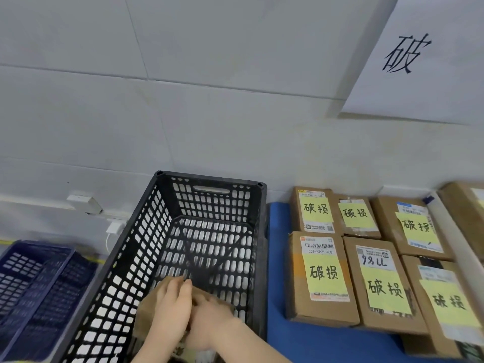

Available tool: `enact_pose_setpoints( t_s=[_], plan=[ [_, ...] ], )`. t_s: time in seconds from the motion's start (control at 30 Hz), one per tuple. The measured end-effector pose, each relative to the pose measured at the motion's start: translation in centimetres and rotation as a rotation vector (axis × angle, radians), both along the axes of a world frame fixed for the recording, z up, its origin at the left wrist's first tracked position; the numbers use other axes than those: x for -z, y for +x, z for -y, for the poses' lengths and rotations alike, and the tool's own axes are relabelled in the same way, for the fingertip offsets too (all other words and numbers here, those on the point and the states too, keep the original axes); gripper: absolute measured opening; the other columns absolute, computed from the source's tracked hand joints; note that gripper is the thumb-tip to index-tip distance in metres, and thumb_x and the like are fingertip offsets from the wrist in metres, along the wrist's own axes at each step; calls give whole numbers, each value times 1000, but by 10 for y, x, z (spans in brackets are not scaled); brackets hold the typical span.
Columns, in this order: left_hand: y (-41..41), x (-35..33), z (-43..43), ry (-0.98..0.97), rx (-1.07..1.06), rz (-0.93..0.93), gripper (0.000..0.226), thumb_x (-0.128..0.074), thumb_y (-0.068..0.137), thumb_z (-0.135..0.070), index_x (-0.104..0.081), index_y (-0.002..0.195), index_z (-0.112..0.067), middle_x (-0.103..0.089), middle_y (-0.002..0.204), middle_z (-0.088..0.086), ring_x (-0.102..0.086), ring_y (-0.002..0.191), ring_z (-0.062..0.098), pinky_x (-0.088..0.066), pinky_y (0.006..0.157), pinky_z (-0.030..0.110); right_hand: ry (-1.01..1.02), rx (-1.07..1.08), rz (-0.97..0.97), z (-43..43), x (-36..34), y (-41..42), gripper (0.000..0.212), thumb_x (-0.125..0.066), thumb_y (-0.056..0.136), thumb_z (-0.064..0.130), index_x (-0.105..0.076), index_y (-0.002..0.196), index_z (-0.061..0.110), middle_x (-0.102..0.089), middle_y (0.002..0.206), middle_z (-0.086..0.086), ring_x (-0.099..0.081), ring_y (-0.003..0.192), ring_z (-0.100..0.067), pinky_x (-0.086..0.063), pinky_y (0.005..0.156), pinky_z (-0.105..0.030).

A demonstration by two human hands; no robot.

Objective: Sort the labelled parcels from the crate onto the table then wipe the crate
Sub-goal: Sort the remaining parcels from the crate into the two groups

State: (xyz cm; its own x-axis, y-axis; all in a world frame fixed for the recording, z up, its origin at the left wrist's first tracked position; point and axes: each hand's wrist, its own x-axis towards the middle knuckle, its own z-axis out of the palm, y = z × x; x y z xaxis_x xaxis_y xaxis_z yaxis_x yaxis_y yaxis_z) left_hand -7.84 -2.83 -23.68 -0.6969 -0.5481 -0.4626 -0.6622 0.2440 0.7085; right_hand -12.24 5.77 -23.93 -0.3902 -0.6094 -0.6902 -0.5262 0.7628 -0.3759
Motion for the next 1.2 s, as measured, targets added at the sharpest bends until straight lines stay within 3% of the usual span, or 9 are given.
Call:
enact_pose_setpoints(
  t_s=[0.2,0.37,0.47,0.53,0.7,0.83,0.97,1.1,1.2],
  plan=[
    [-8,-3,-5,-83,48,-89,43,-36,100,-32,-43,141,-20,-27,154,5,-23,142,20,-21,115,42,-31,253,-48,-19,-2,-16,67,-45,94,26,-13,152,27,-35,146,-16,-40,128,-40,-37,104,-55],
    [4,13,5,-142,0,29,63,-27,79,-45,-45,136,-24,-29,153,10,-20,141,28,-19,114,45,27,306,-119,-16,-2,-13,85,-54,91,18,2,154,28,-25,151,-17,-31,135,-39,-27,110,-57],
    [6,17,3,-83,-40,97,48,-36,94,-32,-35,142,-33,-6,161,9,-2,147,27,-6,119,45,25,334,-152,-16,1,-14,96,-66,86,22,2,153,29,-25,148,-16,-29,135,-36,-30,106,-56],
    [5,21,4,-38,-22,36,50,-35,94,-27,-32,144,-31,-3,161,1,3,148,24,-13,117,45,14,349,-158,-15,3,-13,97,-68,85,22,1,153,29,-25,148,-15,-29,135,-34,-30,106,-55],
    [-4,20,16,-16,23,-75,52,-42,97,-6,-37,145,-24,12,161,-3,-13,147,24,-26,110,39,-87,472,-65,-15,8,-14,84,-54,89,13,-3,154,30,-33,146,-13,-42,126,-33,-40,104,-48],
    [-6,21,38,50,66,-171,48,-48,95,-1,-50,135,-27,-3,162,-3,-21,145,17,-33,110,32,-132,524,-29,-16,11,-16,75,-45,91,10,-8,154,29,-47,135,-9,-52,116,-27,-47,96,-40],
    [2,33,55,232,-65,-283,53,-52,93,4,-56,110,-46,-52,135,-5,-52,124,20,-42,106,51,-155,587,17,-12,17,-17,61,-42,87,8,-33,143,31,-59,120,-3,-57,104,-23,-52,89,-40],
    [7,37,57,369,-141,-230,49,-54,93,1,-53,122,-38,-57,125,-3,-59,111,19,-54,91,47,-178,548,29,-12,14,-18,39,-42,89,8,-50,123,24,-64,112,-3,-58,98,-22,-52,87,-37],
    [7,42,57,300,-101,-249,50,-54,94,-3,-58,111,-50,-56,129,-5,-59,113,18,-52,94,47,-222,509,-9,-11,12,-17,53,-39,89,6,-41,137,27,-61,114,-6,-57,101,-24,-51,86,-38]
  ],
)
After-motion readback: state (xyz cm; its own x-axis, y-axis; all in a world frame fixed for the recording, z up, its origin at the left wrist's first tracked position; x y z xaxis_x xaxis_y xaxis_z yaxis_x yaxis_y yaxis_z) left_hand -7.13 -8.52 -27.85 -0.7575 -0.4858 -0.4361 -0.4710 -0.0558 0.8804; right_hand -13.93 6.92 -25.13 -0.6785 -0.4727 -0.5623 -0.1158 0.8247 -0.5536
